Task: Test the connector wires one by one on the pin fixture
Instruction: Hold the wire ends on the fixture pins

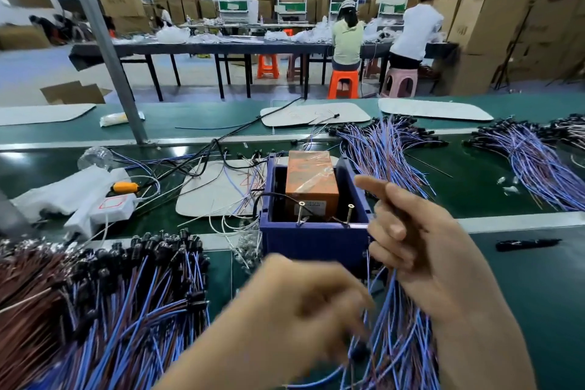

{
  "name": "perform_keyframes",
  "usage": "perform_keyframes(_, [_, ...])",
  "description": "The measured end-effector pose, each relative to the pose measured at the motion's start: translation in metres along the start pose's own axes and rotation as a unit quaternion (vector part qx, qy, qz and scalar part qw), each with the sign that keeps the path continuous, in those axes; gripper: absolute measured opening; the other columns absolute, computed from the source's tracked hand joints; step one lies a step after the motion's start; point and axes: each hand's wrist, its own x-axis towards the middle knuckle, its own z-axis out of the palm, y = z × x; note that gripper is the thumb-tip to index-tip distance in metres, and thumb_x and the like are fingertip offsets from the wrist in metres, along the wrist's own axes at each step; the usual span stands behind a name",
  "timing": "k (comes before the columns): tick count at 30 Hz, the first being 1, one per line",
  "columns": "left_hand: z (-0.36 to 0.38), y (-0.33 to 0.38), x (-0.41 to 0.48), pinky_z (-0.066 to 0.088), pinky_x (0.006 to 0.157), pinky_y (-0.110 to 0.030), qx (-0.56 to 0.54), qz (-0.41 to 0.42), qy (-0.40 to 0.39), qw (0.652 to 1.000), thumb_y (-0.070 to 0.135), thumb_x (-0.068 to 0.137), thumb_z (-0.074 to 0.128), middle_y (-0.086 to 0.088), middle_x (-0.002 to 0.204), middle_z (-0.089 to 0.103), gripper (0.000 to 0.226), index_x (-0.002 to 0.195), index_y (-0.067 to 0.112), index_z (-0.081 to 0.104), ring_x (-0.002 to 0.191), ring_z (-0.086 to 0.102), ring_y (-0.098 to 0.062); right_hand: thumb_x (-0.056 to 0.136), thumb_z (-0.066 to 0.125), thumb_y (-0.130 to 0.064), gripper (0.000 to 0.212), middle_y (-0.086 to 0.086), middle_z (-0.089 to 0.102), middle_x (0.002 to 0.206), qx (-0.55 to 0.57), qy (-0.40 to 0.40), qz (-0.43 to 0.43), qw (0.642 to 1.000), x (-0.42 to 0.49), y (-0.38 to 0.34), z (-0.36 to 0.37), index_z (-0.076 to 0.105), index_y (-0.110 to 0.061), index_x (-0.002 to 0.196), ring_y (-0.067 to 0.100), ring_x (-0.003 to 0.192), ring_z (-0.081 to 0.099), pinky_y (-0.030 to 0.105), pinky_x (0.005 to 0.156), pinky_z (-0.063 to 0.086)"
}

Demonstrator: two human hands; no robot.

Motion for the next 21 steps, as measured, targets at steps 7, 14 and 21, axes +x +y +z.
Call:
perform_keyframes(7, [-0.012,0.013,-0.017,0.042,0.04,-0.015,-0.123,0.093,0.235,0.96,0.04,0.073,0.058,-0.001,0.089,0.076,0.034,0.1,0.022,0.071,0.05,0.055,-0.006,0.098,0.05,-0.014,0.027,0.002,0.057,0.047,-0.391,-0.17,0.123,0.896,-0.008,0.018,0.018,0.073,-0.009,0.085,0.01,0.035,0.039,0.017,0.038,0.031])
perform_keyframes(14, [-0.022,0.005,-0.012,0.037,0.038,-0.014,-0.109,0.092,0.238,0.961,0.029,0.079,0.056,-0.003,0.06,0.065,0.023,0.086,0.021,0.077,0.039,0.041,-0.006,0.092,0.061,-0.03,0.019,0.0,0.074,0.083,-0.511,-0.228,0.137,0.817,-0.002,0.022,0.013,0.071,-0.021,0.105,0.009,0.071,0.064,0.024,0.075,0.053])
perform_keyframes(21, [-0.007,-0.01,-0.001,0.045,0.043,-0.019,-0.117,0.012,0.1,0.988,0.028,0.08,0.056,-0.006,0.066,0.07,0.029,0.091,0.005,0.072,0.043,0.05,-0.009,0.096,0.053,-0.021,0.024,-0.003,0.062,0.064,-0.312,-0.055,0.059,0.947,0.01,0.028,0.012,0.072,-0.006,0.1,0.011,0.06,0.056,0.025,0.067,0.055])
